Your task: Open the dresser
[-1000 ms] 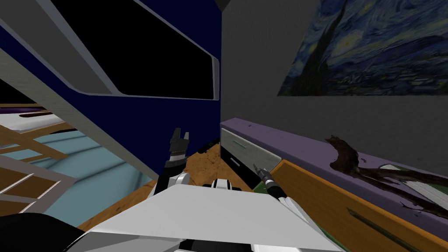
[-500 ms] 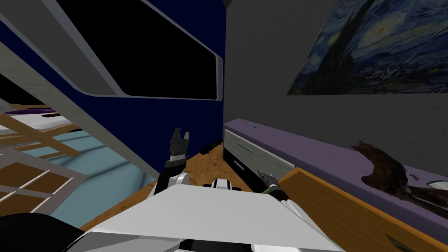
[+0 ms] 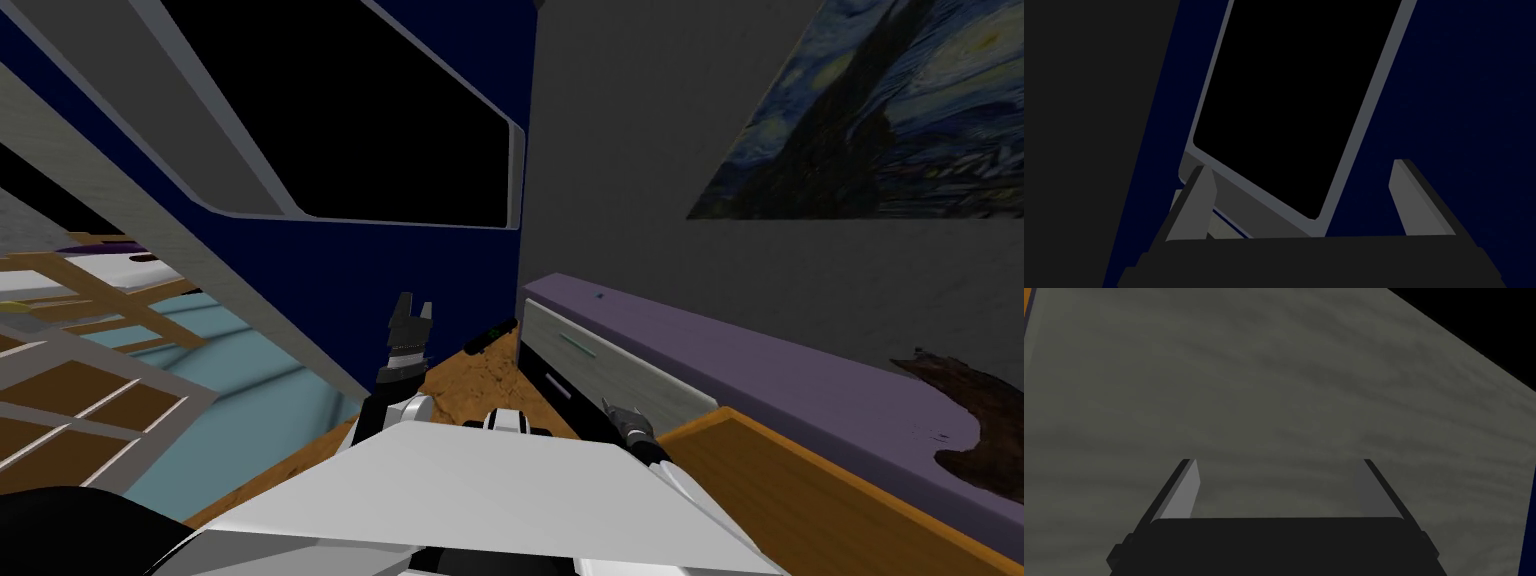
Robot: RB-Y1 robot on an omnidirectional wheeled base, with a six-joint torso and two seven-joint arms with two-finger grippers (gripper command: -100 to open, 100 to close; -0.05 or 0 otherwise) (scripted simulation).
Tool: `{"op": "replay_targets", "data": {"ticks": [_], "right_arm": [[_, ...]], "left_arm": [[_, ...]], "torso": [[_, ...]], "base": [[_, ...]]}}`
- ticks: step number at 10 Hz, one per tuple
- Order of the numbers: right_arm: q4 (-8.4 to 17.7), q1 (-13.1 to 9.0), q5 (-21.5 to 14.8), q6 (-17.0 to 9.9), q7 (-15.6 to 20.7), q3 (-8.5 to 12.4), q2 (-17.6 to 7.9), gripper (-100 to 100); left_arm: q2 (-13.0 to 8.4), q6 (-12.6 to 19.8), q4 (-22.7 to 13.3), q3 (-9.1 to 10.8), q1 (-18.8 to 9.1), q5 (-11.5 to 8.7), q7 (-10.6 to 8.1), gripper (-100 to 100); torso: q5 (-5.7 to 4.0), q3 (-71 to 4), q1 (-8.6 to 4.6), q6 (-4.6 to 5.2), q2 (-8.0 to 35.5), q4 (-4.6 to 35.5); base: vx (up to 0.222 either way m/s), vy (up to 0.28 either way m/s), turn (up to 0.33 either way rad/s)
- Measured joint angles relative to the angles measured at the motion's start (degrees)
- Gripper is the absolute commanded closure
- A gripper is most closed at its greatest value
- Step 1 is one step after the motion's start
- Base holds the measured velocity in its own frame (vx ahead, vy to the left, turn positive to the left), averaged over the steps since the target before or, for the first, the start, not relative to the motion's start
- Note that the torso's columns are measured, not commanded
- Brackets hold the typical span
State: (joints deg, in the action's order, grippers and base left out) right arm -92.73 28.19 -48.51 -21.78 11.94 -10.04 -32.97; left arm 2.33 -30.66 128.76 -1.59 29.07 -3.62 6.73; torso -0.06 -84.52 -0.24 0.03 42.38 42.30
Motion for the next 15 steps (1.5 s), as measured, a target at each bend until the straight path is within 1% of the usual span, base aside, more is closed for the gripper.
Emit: {"op": "replay_targets", "data": {"ticks": [1, 2, 3, 4, 5, 6, 7, 8, 9, 10, 11, 12, 13, 14, 15], "right_arm": [[0.29, 0.29, -0.82, -1.55, 0.37, -0.61, -0.79, -100], [1.1, 0.33, -1.95, -2.49, 0.45, -0.64, -0.85, -100], [2.67, 0.28, -3.87, -3.62, 0.34, -0.83, -1.18, -100], [5.35, -0.63, -4.89, -4.88, 0.33, -1.14, -2.9, -100], [6.14, -0.86, -5.1, -6.21, 0.6, -1.47, -3.73, -100], [7.62, -0.49, -7.19, -7.2, 0.09, -1.49, -4.43, -100], [7.55, -0.3, -7.13, -8.54, 0.38, -1.85, -5.14, -100], [7.66, -0.05, -7.29, -10.5, 1.23, -2.48, -6.2, -100], [8.16, 0.47, -8.19, -12.51, 1.66, -2.92, -7.73, -100], [10.0, -0.09, -9.52, -13.51, 1.16, -3.11, -8.06, -100], [12.16, -0.95, -10.32, -14.62, 0.93, -3.49, -9.0, -100], [12.42, -0.92, -10.46, -15.71, 1.24, -3.73, -9.49, -100], [12.18, -0.82, -9.76, -17.4, 2.58, -4.04, -10.69, -100], [12.87, -0.81, -10.62, -18.38, 2.66, -4.3, -10.94, -100], [15.07, -1.41, -12.2, -19.18, 1.83, -4.77, -11.46, -100]], "left_arm": [[0.0, 0.0, 0.0, 0.0, 0.0, 0.0, 0.0, 0], [0.0, 0.0, 0.0, 0.0, 0.0, 0.0, 0.0, 0], [0.0, 0.0, 0.0, -0.01, -0.01, 0.0, 0.0, 0], [0.01, 0.0, 0.0, -0.01, -0.01, 0.0, 0.0, 0], [0.01, 0.0, 0.0, -0.01, 0.0, 0.0, 0.0, 0], [0.01, 0.0, 0.0, -0.01, -0.01, 0.0, 0.0, 0], [0.0, 0.0, 0.0, -0.01, 0.0, 0.0, 0.0, 0], [0.0, 0.0, 0.0, -0.01, -0.01, 0.0, 0.0, 0], [0.0, 0.0, 0.0, -0.01, 0.0, 0.0, 0.0, 0], [0.0, 0.0, 0.0, 0.0, 0.0, 0.0, 0.0, 0], [0.01, 0.0, 0.0, -0.01, -0.01, 0.0, 0.0, 0], [0.0, 0.0, 0.0, 0.0, -0.01, 0.0, 0.0, 0], [0.01, 0.0, 0.0, -0.01, -0.01, 0.0, 0.0, 0], [0.01, 0.0, 0.0, -0.01, -0.01, 0.0, 0.0, 0], [0.0, 0.0, 0.0, -0.01, 0.0, 0.0, 0.0, 0]], "torso": [[0.01, 0.0, 0.09, -0.04, -0.02, 0.01], [0.04, -0.01, 0.18, -0.02, -0.03, 0.0], [0.09, -0.03, 0.38, -0.04, -0.07, -0.01], [0.14, -0.07, 0.49, -0.06, -0.13, -0.02], [0.11, -0.09, 0.39, -0.01, -0.14, -0.03], [0.07, -0.05, 0.26, -0.02, -0.08, -0.02], [0.02, -0.01, 0.08, -0.02, -0.01, 0.0], [0.01, -0.04, 0.1, -0.05, -0.1, -0.01], [0.06, -0.11, 0.23, -0.04, -0.19, -0.04], [0.06, -0.04, 0.23, 0.01, -0.06, -0.02], [0.07, -0.01, 0.29, -0.04, -0.03, 0.0], [0.07, 0.0, 0.22, 0.0, 0.0, 0.01], [0.08, -0.02, 0.33, -0.04, -0.06, 0.0], [0.07, -0.05, 0.26, -0.01, -0.09, -0.02], [0.03, -0.11, 0.14, -0.05, -0.2, -0.04]], "base": [[0.037, 0.053, 0.079], [0.033, 0.097, 0.113], [0.039, 0.153, 0.206], [0.051, 0.15, 0.104], [0.041, 0.145, 0.113], [0.021, 0.102, 0.057], [0.044, 0.093, 0.156], [0.073, 0.114, 0.226], [0.031, 0.101, 0.064], [0.023, 0.116, 0.108], [0.014, 0.099, 0.064], [0.018, 0.132, 0.113], [0.022, 0.126, 0.08], [0.052, 0.092, 0.139], [0.05, 0.095, 0.179]]}}
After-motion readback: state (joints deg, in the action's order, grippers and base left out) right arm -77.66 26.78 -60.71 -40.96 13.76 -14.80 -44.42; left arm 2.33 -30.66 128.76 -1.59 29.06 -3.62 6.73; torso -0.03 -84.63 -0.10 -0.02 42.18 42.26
